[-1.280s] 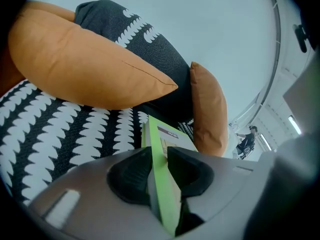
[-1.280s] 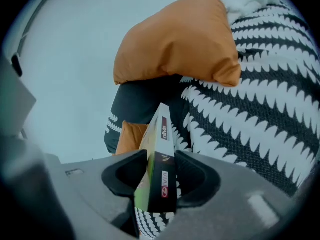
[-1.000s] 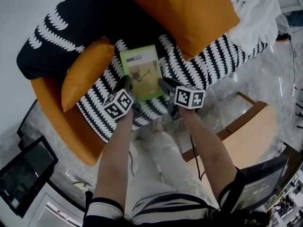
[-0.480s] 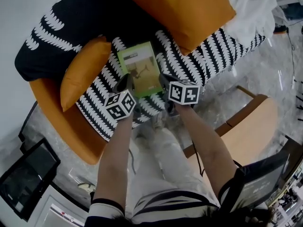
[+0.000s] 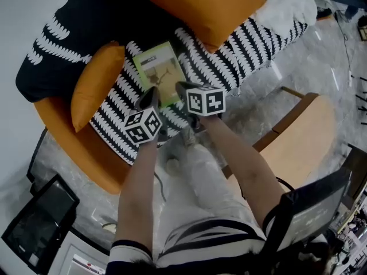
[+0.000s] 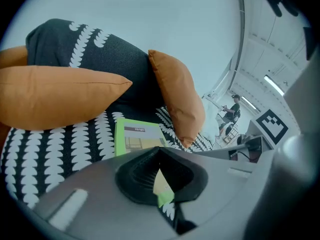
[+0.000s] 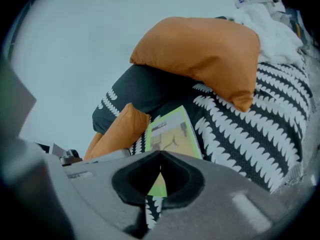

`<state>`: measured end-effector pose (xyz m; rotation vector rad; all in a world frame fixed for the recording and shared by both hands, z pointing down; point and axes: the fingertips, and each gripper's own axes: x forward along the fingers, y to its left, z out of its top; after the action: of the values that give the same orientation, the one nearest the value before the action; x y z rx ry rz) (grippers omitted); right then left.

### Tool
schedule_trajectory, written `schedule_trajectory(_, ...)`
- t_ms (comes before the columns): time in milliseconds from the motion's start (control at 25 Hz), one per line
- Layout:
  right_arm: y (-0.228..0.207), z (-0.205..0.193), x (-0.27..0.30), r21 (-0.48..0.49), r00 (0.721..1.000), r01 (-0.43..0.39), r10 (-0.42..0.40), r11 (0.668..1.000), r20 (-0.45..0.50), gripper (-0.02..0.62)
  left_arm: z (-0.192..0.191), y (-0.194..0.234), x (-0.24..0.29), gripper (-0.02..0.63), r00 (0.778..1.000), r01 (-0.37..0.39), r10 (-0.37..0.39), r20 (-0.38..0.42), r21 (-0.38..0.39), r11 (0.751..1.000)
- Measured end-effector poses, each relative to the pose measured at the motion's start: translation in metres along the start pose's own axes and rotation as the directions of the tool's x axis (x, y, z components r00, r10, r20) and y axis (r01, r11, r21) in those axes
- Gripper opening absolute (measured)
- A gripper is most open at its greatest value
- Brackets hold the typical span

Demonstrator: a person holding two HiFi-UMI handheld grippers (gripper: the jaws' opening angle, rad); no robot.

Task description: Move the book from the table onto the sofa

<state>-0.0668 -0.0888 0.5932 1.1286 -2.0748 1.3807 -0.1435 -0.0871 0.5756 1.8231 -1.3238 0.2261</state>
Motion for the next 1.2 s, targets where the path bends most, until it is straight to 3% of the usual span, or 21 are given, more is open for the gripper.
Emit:
schedule_trajectory(320, 0.043, -0.012, -0.026, -0.032, 1.000, -0.014, 0.013, 0.999, -0.007, -0.002, 0.003, -0.017, -0.041, -0.001, 1.000, 0.017, -0.017, 0.020, 0.016, 1.000)
schedule_trajectory(560, 0.084, -0.023, -0.049, -0.109, 0.999, -0.018, 0.015, 0.994, -0.034, -0.002, 0.014, -0.047, -0.078, -0.002, 0.998, 0.050, -0.051, 0.026, 0.034, 0.998)
schedule_trajectory(920, 0.156, -0.024, -0.112, -0.253, 0.998, -0.019, 0.036, 0.967, 0.061, -0.002, 0.023, -0.083, -0.157, -0.001, 0.997, 0.059, -0.063, 0.045, 0.100, 0.993)
schedule_trajectory(1200, 0.202, -0.055, -0.146, -0.272, 0.995, 0.019, 0.007, 0.962, 0.095, -0.003, 0.018, -0.094, -0.230, -0.001, 0.995, 0.078, -0.085, 0.054, 0.117, 0.990)
